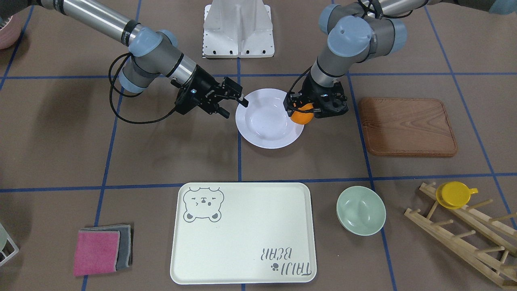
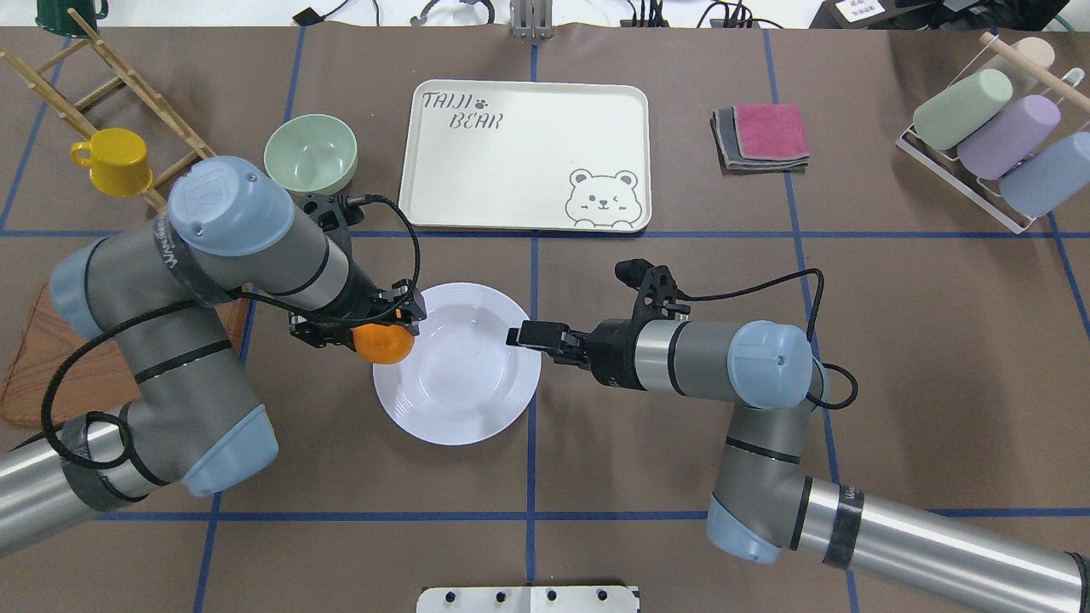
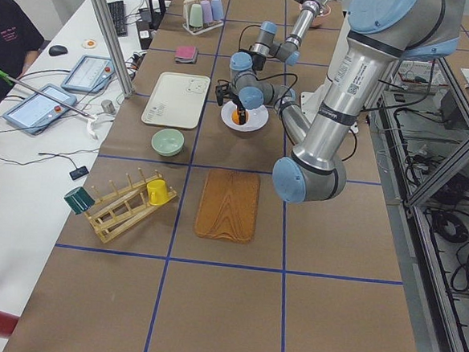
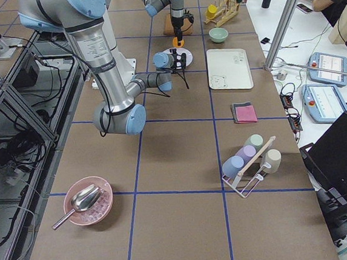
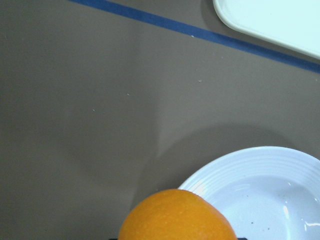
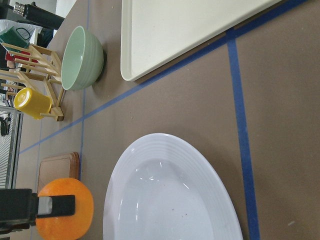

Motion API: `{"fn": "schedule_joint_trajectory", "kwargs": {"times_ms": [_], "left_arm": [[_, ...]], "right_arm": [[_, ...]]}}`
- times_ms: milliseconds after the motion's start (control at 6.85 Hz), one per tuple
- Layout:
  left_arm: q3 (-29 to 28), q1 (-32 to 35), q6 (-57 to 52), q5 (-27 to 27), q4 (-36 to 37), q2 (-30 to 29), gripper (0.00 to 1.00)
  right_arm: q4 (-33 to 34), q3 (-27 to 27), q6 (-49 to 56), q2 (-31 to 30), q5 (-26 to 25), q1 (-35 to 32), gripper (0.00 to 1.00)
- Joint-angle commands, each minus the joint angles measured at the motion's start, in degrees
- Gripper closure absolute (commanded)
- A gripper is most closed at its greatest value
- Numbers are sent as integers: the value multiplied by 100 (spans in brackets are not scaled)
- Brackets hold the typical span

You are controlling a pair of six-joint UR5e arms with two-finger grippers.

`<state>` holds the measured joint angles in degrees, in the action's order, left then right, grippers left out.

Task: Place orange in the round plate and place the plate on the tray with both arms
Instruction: 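Lower the orange onto the white plate and open the left gripper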

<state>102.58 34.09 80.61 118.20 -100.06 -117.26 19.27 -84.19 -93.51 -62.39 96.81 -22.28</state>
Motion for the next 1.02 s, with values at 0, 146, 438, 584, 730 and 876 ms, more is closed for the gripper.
{"fn": "schedule_joint_trajectory", "kwargs": {"times_ms": [0, 146, 438, 584, 730, 876], "left_arm": [[-124, -244, 69, -16, -39, -139, 23], [-211, -254, 69, -25, -135, -148, 21], [-422, -254, 51, -25, -547, -148, 3], [-423, -245, 34, -16, -558, -148, 3], [-423, -245, 25, -25, -558, -148, 3], [-414, -245, 16, -25, -549, -139, 3]], "right_arm": [[7, 43, 8, -44, -187, 188, 5], [-2, 113, 8, -10, -223, 224, 5], [7, 114, 8, -1, -241, 224, 5], [7, 131, 8, 17, -302, 224, 5], [7, 279, 8, 173, -311, 233, 5], [7, 411, 8, 288, -320, 233, 5]]}}
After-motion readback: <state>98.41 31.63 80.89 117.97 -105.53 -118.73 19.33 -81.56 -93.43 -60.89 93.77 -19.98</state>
